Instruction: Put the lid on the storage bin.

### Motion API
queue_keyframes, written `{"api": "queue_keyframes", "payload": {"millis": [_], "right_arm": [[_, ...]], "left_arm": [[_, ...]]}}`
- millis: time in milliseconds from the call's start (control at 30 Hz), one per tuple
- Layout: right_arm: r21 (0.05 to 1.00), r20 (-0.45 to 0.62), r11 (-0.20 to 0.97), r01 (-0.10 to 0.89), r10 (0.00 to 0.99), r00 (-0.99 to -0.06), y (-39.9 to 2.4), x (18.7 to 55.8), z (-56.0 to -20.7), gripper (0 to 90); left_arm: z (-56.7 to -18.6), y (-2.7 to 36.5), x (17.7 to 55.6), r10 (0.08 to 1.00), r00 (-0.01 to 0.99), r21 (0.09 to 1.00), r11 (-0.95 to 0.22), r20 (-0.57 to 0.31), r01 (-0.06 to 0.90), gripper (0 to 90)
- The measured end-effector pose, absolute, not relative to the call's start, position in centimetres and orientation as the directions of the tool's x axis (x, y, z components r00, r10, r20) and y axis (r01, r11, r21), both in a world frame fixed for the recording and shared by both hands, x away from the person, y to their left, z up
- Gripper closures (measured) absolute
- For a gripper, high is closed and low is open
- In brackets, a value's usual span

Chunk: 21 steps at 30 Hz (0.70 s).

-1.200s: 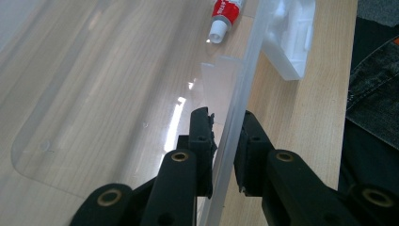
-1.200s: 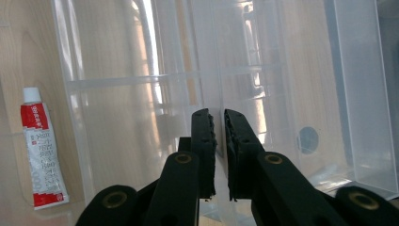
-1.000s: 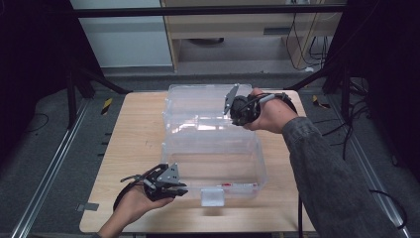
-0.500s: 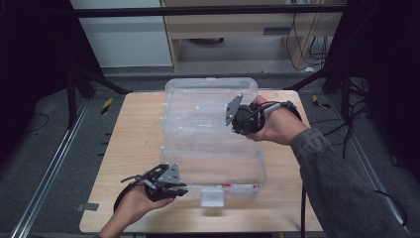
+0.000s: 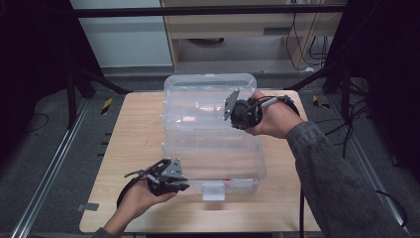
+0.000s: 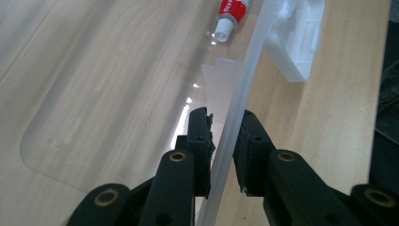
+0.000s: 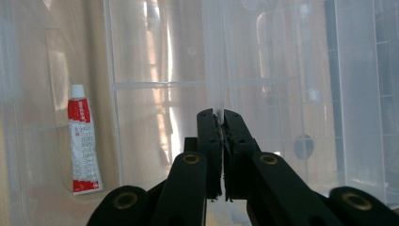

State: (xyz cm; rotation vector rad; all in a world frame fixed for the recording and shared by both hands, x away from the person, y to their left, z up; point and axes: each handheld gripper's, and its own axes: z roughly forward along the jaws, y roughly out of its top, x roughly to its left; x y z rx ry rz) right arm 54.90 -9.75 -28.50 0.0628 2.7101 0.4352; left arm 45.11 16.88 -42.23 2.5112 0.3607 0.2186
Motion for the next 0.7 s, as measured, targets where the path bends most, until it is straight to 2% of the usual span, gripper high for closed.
{"api": "queue_keyframes", "payload": {"millis": [167,700], "right_arm": [[0.318,-0.367,0.948,-0.01,0.114,-0.923,-9.6,55.3,-28.4,87.8],[0.353,-0.388,0.934,-0.052,0.096,-0.916,-10.3,52.0,-28.7,88.4]], "left_arm": [[-42.2,16.8,45.5,0.312,0.947,0.574,-0.79,0.072,0.216,77.1],[-42.2,16.8,45.6,0.309,0.948,0.571,-0.794,0.079,0.212,75.7]]}}
